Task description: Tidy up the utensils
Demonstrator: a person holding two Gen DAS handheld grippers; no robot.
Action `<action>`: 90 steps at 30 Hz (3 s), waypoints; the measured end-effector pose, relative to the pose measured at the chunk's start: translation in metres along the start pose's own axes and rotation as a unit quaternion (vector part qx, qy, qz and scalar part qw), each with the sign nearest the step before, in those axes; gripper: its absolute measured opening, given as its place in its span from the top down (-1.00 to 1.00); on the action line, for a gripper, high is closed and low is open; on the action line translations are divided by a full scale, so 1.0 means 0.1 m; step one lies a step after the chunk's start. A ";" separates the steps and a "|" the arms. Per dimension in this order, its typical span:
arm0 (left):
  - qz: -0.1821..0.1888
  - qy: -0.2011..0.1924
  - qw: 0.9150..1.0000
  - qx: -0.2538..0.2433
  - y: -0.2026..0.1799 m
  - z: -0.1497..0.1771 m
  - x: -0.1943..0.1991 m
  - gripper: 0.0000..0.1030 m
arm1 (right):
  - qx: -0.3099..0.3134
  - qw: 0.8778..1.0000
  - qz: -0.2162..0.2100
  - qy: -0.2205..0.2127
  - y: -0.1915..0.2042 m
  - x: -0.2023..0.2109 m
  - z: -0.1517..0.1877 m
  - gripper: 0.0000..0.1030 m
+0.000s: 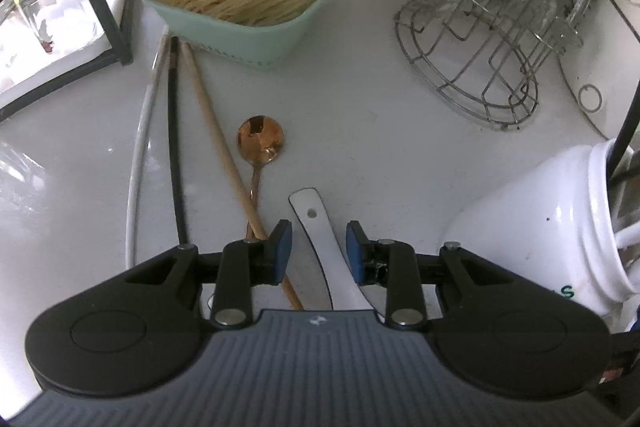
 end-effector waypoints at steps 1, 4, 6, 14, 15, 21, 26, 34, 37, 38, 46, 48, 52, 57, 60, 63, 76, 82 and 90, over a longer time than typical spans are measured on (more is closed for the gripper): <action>-0.006 0.001 1.000 0.000 0.00 -0.01 -0.01 0.33 | 0.000 1.000 0.000 0.000 0.00 0.00 0.00 -0.77; -0.015 0.004 1.000 0.003 -0.01 -0.03 -0.03 0.34 | 0.001 1.000 0.000 -0.001 0.00 0.00 0.00 -0.77; -0.021 0.008 1.000 0.002 -0.02 -0.05 -0.04 0.34 | 0.001 1.000 0.000 -0.002 0.00 0.00 0.00 -0.77; -0.038 0.020 0.999 -0.028 -0.12 -0.07 -0.07 0.40 | -0.001 1.000 0.001 -0.002 0.00 0.00 -0.01 -0.77; -0.036 0.022 0.999 -0.032 -0.12 -0.07 -0.07 0.48 | -0.001 1.000 0.001 -0.002 0.00 0.00 -0.01 -0.77; -0.030 0.015 0.999 -0.040 -0.13 -0.05 -0.07 0.67 | -0.005 1.000 0.004 -0.003 -0.01 0.00 0.00 -0.77; -0.018 0.013 0.999 -0.025 -0.05 0.01 -0.02 0.67 | -0.009 1.000 0.009 0.001 -0.01 0.00 0.00 -0.77; 0.012 -0.027 0.999 -0.014 0.07 0.05 0.28 0.67 | -0.010 1.000 0.015 0.001 0.02 -0.03 -0.01 -0.78; 0.027 -0.043 0.999 -0.004 0.12 0.07 0.41 0.68 | -0.007 1.000 0.013 0.001 0.04 -0.05 -0.03 -0.78; 0.034 -0.049 0.998 -0.001 0.14 0.08 0.46 0.68 | -0.006 1.000 0.012 0.000 0.05 -0.06 -0.04 -0.78; 0.058 -0.091 0.994 0.019 0.26 0.16 0.77 0.68 | 0.009 1.000 -0.004 -0.001 0.18 -0.11 -0.10 -0.78; 0.062 -0.101 0.993 0.019 0.26 0.18 0.85 0.68 | 0.013 1.000 -0.007 -0.002 0.20 -0.13 -0.12 -0.78; 0.074 -0.117 0.990 0.010 0.25 0.24 0.97 0.68 | 0.021 1.000 -0.014 -0.004 0.25 -0.16 -0.15 -0.78; 0.086 -0.132 0.987 0.000 0.20 0.31 1.12 0.68 | 0.028 0.999 -0.019 -0.007 0.28 -0.17 -0.17 -0.78; 0.092 -0.143 0.985 -0.008 0.16 0.34 1.23 0.68 | 0.029 0.999 -0.020 -0.008 0.28 -0.18 -0.18 -0.78; 0.100 -0.151 0.983 -0.018 0.10 0.35 1.30 0.68 | 0.029 0.999 -0.020 -0.010 0.28 -0.18 -0.18 -0.78; 0.098 -0.184 0.977 -0.042 0.09 0.34 1.85 0.68 | 0.027 0.999 -0.019 -0.010 0.29 -0.17 -0.18 -0.77; 0.101 -0.207 0.972 -0.051 0.09 0.27 2.20 0.68 | 0.030 0.999 -0.023 -0.010 0.33 -0.16 -0.17 -0.78; 0.121 -0.221 0.965 -0.069 0.01 0.22 2.49 0.68 | 0.046 0.998 -0.038 -0.009 0.46 -0.15 -0.17 -0.78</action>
Point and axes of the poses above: each gripper's, at about its wrist camera, not at the fingertips, and x roughly against the way its jaws point, y to its left, z to its underside, the point moved 6 cm from there along -x, roughly the way its jaws point, and after that the axes turned 8 degrees about x, right-handed, at the moved point
